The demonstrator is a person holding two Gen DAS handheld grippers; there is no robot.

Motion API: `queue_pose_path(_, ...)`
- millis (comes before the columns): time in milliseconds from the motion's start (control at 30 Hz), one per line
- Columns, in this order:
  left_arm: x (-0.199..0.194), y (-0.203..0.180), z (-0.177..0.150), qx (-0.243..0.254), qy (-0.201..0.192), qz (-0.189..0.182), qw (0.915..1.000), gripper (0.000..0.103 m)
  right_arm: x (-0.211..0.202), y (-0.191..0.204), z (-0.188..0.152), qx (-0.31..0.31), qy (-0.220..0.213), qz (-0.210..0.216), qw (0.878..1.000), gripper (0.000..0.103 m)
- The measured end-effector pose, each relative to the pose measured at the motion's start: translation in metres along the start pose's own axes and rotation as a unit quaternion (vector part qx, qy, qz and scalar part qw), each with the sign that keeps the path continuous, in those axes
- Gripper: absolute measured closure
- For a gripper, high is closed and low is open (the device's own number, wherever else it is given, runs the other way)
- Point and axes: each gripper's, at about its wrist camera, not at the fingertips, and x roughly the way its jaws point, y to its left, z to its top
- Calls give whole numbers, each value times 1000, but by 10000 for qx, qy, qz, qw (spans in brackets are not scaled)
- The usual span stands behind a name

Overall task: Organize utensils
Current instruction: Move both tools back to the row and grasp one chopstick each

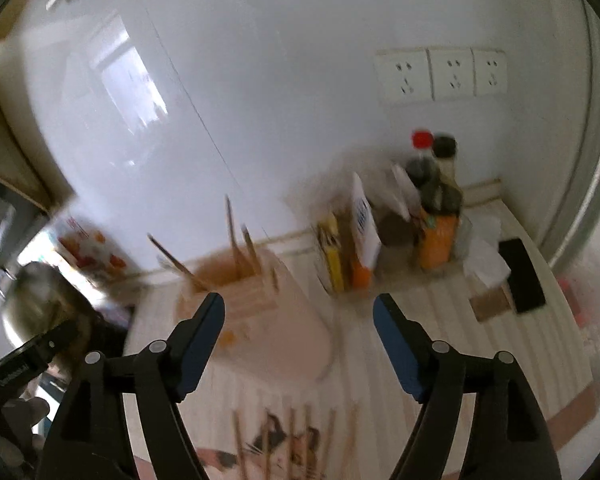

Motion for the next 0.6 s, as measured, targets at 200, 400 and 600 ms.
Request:
queue_pose_path(200, 46, 2, -62, 146, 825, 164, 9963, 0, 31, -17, -51, 39, 760, -279, 9967, 25)
queue_pose_path(400, 92, -8, -125, 269, 2202, -183, 9749, 1, 76, -41, -107, 213, 1784, -370, 9830, 30)
queue_pose_path(600, 134, -23, -179, 140, 3135, -601, 9476, 26, 112, -60, -156, 352, 2596, -499, 9638, 50)
